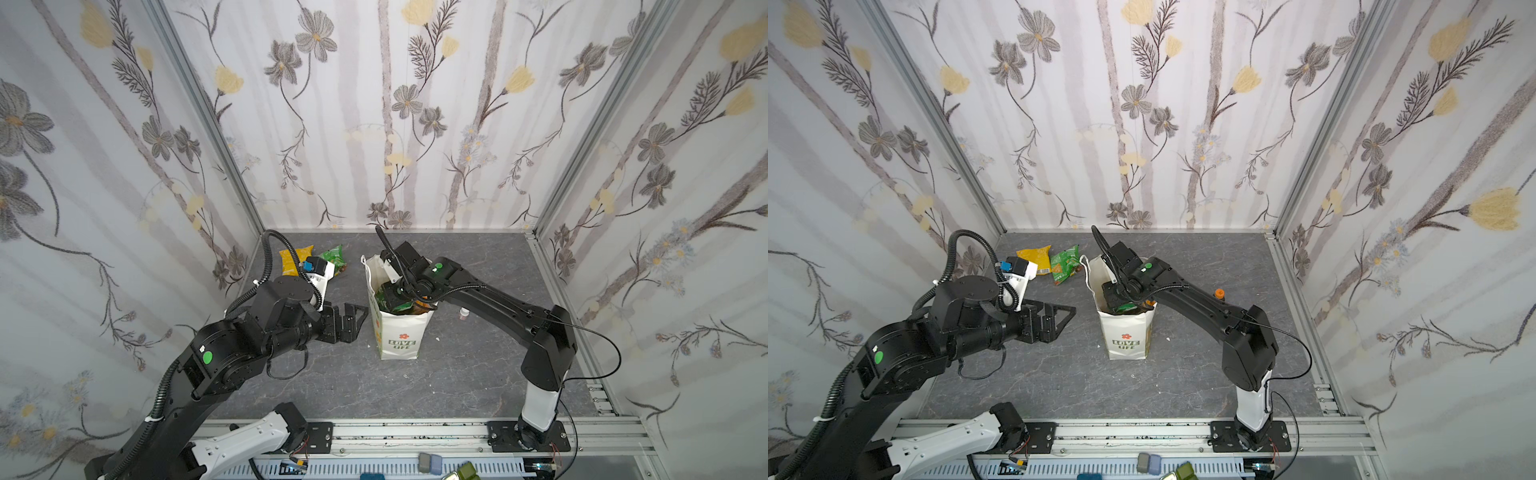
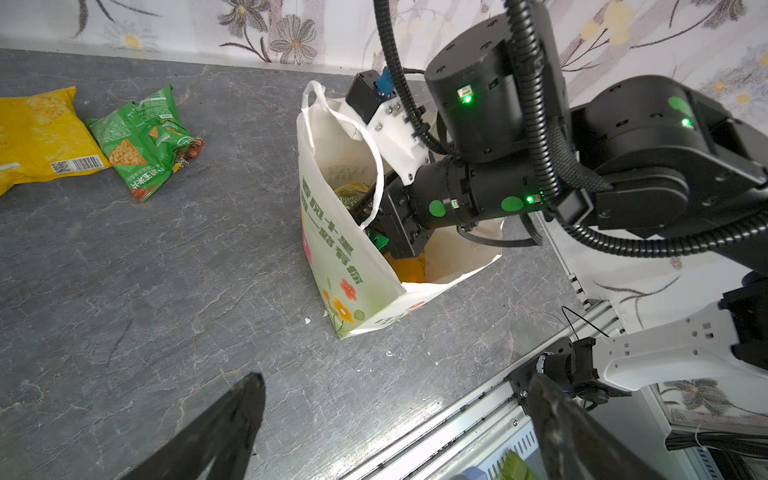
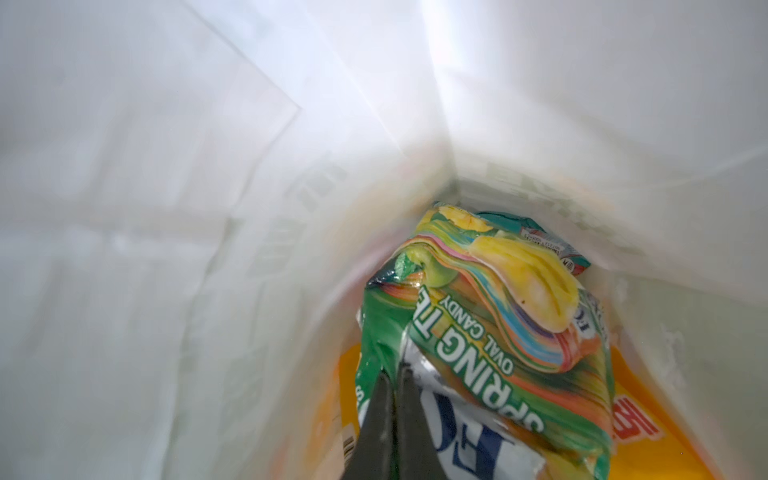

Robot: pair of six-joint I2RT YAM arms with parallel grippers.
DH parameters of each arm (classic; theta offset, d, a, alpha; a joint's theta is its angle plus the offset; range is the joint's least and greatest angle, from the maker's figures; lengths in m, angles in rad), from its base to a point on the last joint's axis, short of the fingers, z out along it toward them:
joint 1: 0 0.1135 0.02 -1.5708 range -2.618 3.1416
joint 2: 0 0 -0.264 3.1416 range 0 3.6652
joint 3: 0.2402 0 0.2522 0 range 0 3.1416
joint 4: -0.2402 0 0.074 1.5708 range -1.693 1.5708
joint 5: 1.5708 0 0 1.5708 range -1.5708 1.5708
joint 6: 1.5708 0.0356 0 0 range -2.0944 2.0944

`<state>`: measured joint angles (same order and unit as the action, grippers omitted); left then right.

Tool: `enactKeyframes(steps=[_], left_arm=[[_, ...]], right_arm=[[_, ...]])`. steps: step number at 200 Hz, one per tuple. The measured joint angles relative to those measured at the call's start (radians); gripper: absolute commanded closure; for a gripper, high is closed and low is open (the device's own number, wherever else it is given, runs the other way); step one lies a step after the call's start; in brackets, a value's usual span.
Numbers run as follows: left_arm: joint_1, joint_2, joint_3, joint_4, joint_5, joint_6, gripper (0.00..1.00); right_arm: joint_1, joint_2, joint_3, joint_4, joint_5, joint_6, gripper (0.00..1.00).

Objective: Take the snacks out of the paper bag

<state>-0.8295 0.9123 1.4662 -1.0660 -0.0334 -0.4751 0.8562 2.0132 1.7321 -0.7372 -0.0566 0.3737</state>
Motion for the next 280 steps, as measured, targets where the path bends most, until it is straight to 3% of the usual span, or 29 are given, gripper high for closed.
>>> enactKeyframes(steps=[195, 239, 280], left_arm=[[0.0, -0.019, 0.0, 0.039, 0.012, -0.01, 0.0], [0.0, -0.016, 0.011, 0.108, 0.032, -0.061, 0.0], [0.0, 0.009, 0.022, 0.234, 0.035, -0.195, 0.0]], right_arm=[[-0.001, -0.212, 0.114, -0.005, 0.023, 0.019, 1.0], [-0.002, -0.29, 0.115, 0.059, 0.029, 0.019, 1.0], [-0.002, -0.358, 0.142, 0.127, 0.027, 0.018, 1.0]])
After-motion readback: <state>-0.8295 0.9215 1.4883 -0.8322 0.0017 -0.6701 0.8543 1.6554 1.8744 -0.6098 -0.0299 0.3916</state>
